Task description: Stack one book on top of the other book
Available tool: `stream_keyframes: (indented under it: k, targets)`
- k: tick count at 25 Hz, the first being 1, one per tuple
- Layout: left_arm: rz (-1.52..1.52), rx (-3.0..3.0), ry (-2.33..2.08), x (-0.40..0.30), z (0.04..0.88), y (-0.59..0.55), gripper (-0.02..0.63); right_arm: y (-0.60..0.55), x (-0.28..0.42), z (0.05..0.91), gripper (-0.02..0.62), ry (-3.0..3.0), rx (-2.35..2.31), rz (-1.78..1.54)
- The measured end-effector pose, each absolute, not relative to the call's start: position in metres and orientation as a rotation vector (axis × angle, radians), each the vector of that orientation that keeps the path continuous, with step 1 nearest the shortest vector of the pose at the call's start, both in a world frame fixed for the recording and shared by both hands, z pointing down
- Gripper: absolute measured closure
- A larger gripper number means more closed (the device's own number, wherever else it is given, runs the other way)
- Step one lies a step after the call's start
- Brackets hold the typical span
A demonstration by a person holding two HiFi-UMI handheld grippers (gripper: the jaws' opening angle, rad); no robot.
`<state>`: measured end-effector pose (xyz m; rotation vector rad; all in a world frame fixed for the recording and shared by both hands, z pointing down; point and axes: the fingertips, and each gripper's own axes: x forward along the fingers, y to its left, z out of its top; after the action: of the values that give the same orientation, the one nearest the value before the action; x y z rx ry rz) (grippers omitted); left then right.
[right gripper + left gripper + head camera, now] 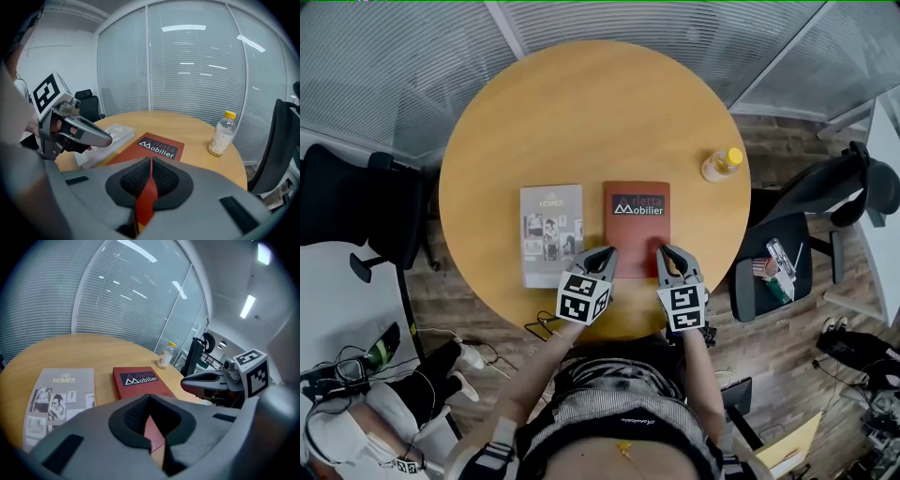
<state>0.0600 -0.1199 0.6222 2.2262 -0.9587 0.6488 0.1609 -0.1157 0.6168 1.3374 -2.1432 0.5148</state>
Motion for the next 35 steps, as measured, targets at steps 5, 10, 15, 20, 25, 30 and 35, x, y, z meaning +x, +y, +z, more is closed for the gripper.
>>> stream_keyframes:
  k: [5,10,15,20,25,30,35]
  targets:
    - [0.668,2.189,-0.96,0.058,0.635,-0.12,0.588,-0.114,0.165,0.628,0.569,-2.127,1.325,0.555]
    - [0.687,2.16,-0.975,0.054,0.644,-0.122,0.588,-0.112,0.172,0.642,0.569,-2.089,1.31,0.595]
    - [0.688,2.124,-0.981,0.048,0.651,-0.129,0.588,-0.111,0.176,0.652,0.569,-2.059,1.286,0.618]
    - [0.668,2.076,-0.972,0.044,0.658,-0.131,0.588,-0.112,0.177,0.659,0.569,-2.051,1.299,0.662]
    - [0.656,2.043,-0.971,0.046,0.661,-0.132,0.588,-0.113,0.181,0.663,0.569,-2.046,1.315,0.699]
    - [0.669,2.03,-0.974,0.047,0.665,-0.128,0.588,-0.112,0.183,0.663,0.569,-2.035,1.312,0.702]
    - [0.656,1.991,-0.987,0.046,0.671,-0.13,0.588,-0.115,0.186,0.664,0.566,-2.051,1.364,0.781]
